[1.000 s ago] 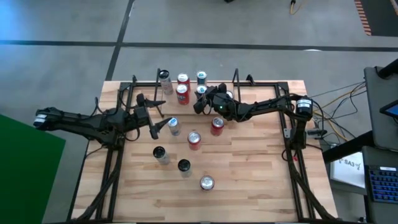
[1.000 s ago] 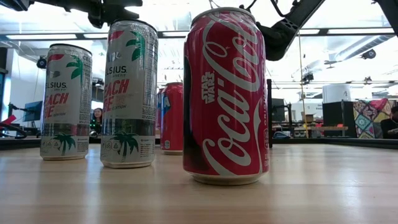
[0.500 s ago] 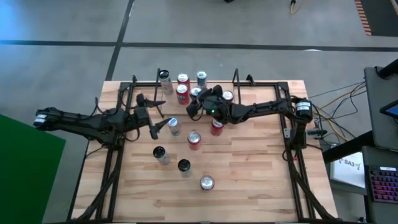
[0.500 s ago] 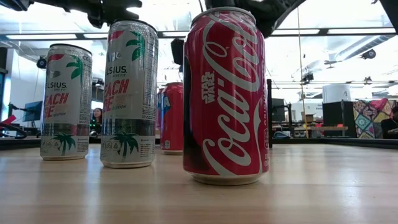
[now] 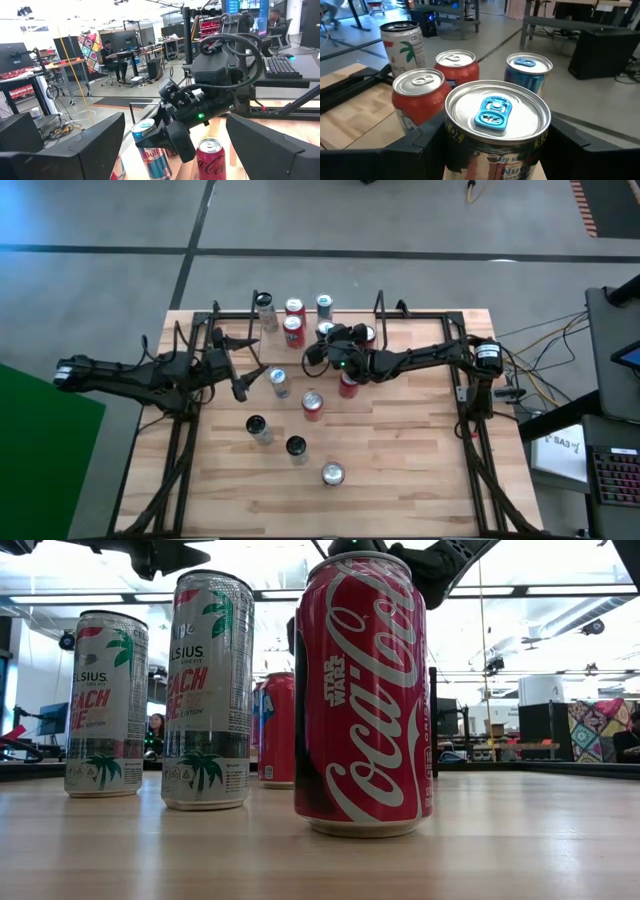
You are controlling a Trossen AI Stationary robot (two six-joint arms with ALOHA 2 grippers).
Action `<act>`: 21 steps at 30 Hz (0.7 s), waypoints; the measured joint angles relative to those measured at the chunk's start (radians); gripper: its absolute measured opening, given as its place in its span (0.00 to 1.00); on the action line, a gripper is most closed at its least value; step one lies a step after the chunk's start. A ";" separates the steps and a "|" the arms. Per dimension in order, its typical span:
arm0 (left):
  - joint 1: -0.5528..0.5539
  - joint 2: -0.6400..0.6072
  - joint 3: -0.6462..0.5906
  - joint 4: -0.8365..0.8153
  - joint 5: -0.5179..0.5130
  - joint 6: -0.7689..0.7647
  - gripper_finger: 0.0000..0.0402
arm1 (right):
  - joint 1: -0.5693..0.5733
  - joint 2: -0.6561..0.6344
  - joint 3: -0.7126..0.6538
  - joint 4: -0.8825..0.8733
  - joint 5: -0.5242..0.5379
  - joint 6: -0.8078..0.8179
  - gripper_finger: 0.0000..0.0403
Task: Place canned beverage on shelf
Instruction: Put the right blue soda can on the shelf aligned with the other blue soda can
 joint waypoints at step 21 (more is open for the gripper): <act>0.000 0.013 0.000 0.002 0.001 0.065 0.83 | -0.014 0.068 -0.011 0.117 0.054 -0.058 0.57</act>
